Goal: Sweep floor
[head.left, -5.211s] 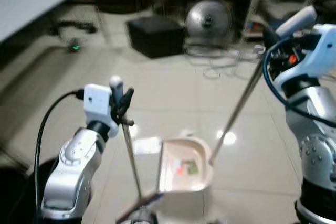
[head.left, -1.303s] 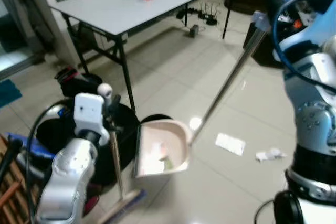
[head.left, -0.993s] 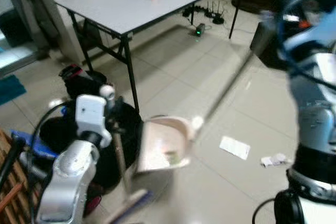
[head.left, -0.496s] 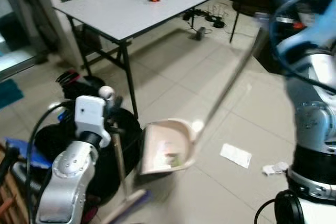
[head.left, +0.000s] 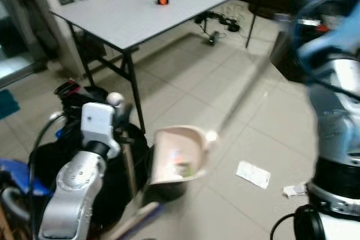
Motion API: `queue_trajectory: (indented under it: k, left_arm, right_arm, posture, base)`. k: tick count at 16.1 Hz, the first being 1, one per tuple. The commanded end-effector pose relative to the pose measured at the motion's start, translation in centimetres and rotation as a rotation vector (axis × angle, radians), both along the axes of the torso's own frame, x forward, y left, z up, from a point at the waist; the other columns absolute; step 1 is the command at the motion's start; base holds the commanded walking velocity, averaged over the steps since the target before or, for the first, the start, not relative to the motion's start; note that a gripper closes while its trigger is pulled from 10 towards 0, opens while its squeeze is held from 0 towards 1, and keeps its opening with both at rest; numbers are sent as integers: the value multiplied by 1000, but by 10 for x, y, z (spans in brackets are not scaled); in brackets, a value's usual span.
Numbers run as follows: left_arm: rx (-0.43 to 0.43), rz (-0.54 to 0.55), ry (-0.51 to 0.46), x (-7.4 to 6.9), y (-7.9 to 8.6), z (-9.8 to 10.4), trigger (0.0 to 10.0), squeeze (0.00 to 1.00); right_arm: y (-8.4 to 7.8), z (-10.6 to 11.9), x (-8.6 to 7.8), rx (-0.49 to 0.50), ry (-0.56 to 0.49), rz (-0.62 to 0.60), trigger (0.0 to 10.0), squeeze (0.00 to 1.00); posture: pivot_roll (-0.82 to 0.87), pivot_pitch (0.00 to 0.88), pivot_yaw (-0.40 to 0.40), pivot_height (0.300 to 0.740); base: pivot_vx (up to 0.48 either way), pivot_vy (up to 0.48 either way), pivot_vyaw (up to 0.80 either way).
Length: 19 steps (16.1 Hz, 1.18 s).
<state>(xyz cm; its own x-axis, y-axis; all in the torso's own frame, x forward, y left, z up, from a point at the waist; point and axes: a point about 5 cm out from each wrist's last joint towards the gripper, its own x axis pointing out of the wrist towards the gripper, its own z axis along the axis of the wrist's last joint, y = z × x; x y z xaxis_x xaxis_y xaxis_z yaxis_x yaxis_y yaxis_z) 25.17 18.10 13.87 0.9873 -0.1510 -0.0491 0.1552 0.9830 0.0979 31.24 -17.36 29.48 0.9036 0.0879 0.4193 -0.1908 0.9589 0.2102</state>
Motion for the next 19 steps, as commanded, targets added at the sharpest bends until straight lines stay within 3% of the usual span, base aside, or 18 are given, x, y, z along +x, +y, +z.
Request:
queue_trajectory:
  k: [1, 5, 11, 14, 16, 19]
  left_arm:
    - [8, -10, -21, 2, -4, 4, 10000, 0]
    - [12, -5, -20, 2, -3, 4, 10000, 0]
    - [18, 23, -13, -2, 1, 2, 10000, 0]
    - [18, 25, -10, -5, 1, 2, 10000, 0]
    - [24, 39, -9, -7, 4, 3, 10000, 0]
    - [26, 39, -9, -8, 4, 3, 10000, 0]
  right_arm:
    - [-10, 8, -3, 7, -52, -48, 10000, 0]
    - [-9, 4, 1, 13, -58, -62, 10000, 0]
    - [6, -2, 19, -66, -123, -67, 10000, 0]
    - [28, -2, 31, -102, -171, -18, 10000, 0]
    - [64, -3, 36, -207, -257, 86, 10000, 0]
    - [97, -7, 31, -337, -361, 166, 10000, 0]
  posture:
    - [48, 0, 31, 740]
    - [58, 0, 28, 740]
    - [74, 0, 21, 740]
    - [86, 0, 13, 740]
    - [96, 2, 8, 740]
    - [94, 0, 11, 740]
  base:
    - [0, 0, 0]
    - [0, 0, 0]
    - [0, 0, 0]
    - [0, 0, 0]
    - [0, 0, 0]
    - [0, 0, 0]
